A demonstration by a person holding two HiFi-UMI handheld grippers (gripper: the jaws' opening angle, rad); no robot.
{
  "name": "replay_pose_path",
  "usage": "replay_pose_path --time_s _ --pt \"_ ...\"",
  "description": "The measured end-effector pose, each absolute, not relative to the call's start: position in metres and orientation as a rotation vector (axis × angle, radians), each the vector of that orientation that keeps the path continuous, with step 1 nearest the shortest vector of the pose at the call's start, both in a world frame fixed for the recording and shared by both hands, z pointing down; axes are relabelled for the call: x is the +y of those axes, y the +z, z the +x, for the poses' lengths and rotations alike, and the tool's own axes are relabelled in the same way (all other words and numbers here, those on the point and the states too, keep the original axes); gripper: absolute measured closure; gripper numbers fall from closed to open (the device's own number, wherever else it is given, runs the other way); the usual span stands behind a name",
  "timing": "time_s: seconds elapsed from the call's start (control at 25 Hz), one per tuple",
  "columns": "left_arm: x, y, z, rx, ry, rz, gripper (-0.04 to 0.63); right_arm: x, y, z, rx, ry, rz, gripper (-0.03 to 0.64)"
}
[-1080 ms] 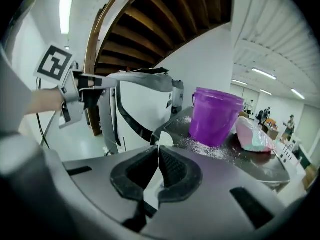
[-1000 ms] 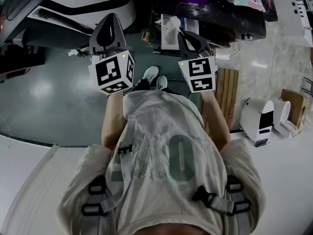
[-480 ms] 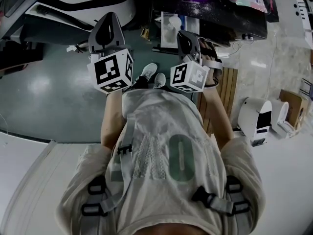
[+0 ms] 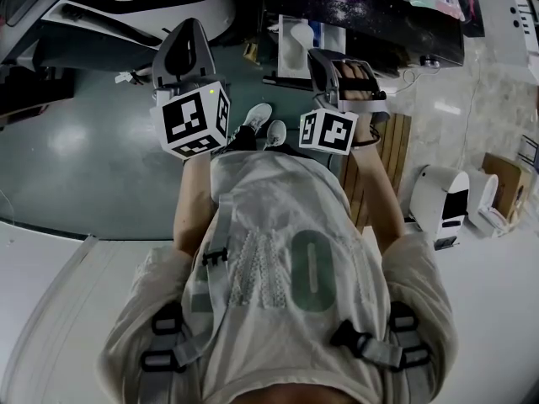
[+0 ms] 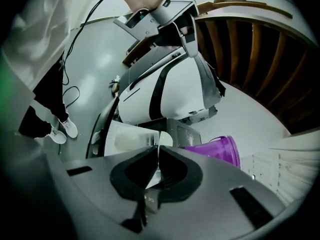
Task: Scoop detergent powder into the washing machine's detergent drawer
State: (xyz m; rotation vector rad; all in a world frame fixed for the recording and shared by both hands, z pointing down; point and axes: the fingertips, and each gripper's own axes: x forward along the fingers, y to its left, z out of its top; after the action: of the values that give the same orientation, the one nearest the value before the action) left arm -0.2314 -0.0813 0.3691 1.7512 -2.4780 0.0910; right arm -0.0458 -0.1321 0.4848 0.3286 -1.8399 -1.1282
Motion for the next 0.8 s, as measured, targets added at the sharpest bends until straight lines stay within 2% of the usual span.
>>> replay_pose_path --time_s 0.52,0.8 --pt "-0.079 0.372 -0.226 -2.467 0.094 1.752 0.575 -0.128 0.488 -0.044 -1.83 -1.139 0.29 0.606" --pt "-0.076 0.371 -0.225 -2.464 0.089 1.755 0.575 -0.125 0.509 -0.053 -1.708 -1.241 0.114 0.606"
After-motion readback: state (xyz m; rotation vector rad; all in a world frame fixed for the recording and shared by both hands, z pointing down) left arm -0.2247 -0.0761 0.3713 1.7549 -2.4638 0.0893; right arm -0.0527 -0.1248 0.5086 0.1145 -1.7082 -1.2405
